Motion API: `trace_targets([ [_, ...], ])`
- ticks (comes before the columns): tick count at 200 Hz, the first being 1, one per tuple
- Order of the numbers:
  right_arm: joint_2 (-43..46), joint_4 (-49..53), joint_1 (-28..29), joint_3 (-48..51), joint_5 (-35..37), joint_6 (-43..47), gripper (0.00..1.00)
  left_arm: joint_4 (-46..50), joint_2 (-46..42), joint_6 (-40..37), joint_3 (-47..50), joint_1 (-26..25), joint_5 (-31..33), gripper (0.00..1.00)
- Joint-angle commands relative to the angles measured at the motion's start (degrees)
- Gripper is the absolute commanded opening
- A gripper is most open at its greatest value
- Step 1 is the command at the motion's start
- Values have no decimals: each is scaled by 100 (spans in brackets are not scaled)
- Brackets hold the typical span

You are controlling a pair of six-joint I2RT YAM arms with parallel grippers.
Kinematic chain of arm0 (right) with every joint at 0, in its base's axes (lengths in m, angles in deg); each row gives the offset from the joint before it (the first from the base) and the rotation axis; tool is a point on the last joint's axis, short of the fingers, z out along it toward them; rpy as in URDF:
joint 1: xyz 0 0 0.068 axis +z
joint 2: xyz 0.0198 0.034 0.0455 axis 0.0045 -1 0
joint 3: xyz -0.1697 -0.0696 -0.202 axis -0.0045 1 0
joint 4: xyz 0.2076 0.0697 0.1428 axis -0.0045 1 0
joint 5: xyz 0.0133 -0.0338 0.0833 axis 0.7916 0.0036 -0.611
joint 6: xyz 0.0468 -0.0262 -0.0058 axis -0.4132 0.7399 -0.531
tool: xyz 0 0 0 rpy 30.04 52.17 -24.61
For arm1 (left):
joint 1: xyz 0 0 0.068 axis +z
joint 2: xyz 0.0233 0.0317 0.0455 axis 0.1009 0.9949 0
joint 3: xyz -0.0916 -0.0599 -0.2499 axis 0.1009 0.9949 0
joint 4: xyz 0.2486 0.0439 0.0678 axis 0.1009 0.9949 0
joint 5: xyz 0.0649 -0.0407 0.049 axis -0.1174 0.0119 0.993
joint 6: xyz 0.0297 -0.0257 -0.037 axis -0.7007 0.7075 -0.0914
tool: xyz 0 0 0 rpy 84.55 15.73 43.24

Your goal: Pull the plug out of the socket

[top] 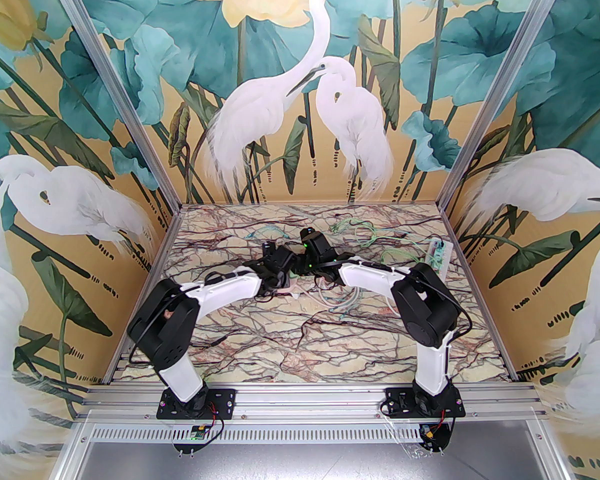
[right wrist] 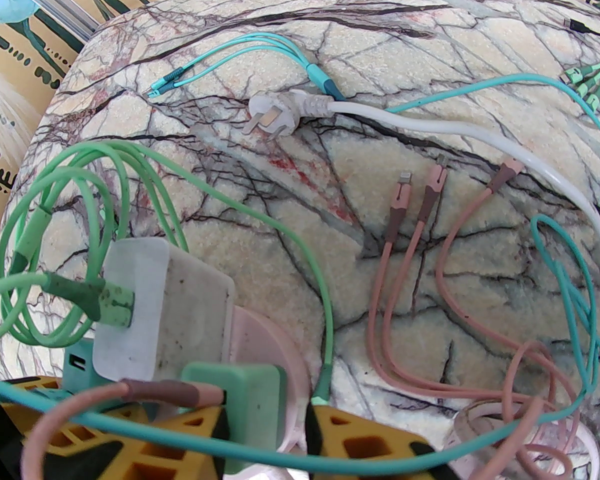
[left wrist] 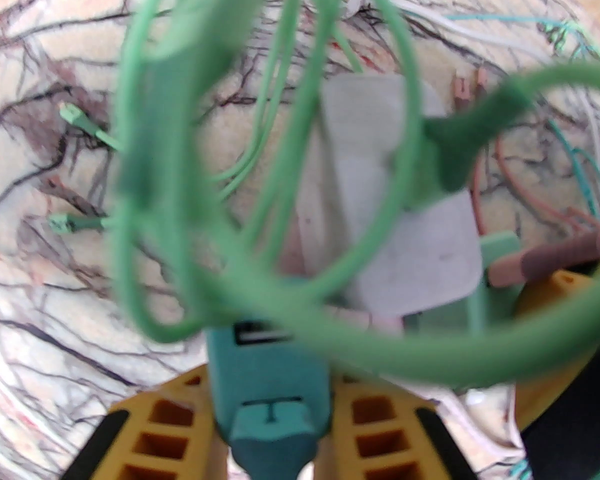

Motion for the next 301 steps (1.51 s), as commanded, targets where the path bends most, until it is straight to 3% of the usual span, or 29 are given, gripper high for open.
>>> trace_targets([
  [1,-526,800,194,145,-8,146,34,-197,107,-288,-350,-332,-16,16],
  [29,-526,826,194,137,10,159,35,-254,21,-225,-305,-301,-142,16],
  [101,-535,860,192,125,36,164,35,-922,-754,406,395,402,-1487,16],
  [160,-557,853,200,116,54,166,34,-808,-733,308,370,369,-1328,16],
  [196,-579,871,220,94,63,178,35,-186,-302,-51,-178,-154,-271,15],
  [231,-568,888,226,89,88,180,35,208,199,-276,-628,-508,308,13],
  [263,-566,901,236,81,98,192,35,206,265,-209,-614,-512,237,13],
  [301,-581,906,236,75,106,191,35,-107,-115,-41,-326,-271,-271,13],
])
